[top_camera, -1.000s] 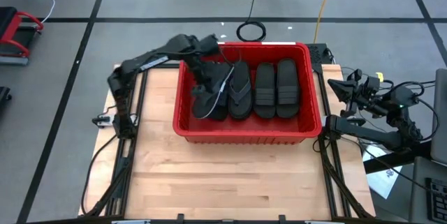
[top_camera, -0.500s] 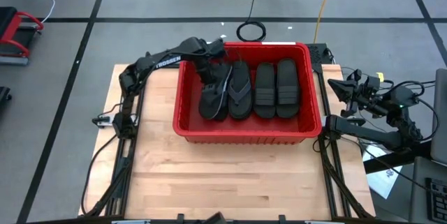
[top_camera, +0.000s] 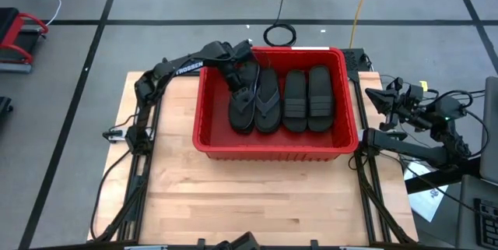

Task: Pick and place slides into bin
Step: Put the black slipper into the red bin

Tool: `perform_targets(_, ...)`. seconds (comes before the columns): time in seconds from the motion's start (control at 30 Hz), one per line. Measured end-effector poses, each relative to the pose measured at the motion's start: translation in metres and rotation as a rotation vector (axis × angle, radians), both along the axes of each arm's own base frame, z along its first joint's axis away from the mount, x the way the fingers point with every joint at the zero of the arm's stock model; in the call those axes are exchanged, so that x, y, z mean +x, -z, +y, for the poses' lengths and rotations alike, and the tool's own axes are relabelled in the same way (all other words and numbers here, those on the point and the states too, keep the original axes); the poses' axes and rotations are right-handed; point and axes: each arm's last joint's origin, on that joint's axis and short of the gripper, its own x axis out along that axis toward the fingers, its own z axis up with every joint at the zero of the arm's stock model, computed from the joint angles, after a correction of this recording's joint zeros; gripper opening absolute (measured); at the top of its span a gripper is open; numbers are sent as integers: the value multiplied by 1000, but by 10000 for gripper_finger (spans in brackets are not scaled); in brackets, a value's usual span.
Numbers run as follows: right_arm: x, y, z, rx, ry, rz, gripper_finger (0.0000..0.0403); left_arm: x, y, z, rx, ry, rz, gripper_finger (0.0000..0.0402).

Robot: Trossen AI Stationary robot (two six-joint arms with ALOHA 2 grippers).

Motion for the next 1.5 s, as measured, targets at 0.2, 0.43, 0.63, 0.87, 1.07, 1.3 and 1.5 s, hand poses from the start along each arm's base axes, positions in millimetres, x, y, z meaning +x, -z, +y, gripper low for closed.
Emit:
perform_targets(0.2,0,0,0,0,-2,0,0,12,10,0,-16,-65,5,0)
perform_targets(0.43,0,0,0,3,-5,0,0,19,33,0,-80,-97,77,0)
perform_targets(0.63,0,1,0,8,-8,3,0,26,45,-4,-130,-101,103,0)
perform_targets(0.87,0,1,0,8,-8,5,0,26,45,-5,-98,-41,76,3)
perform_targets(1.07,0,1,0,8,-9,5,0,26,41,-6,-33,66,21,25)
perform_targets(1.3,0,1,0,27,-12,-4,0,23,29,-8,20,114,-27,80)
perform_targets(1.5,1,2,0,37,-13,11,0,23,29,-7,66,93,4,128)
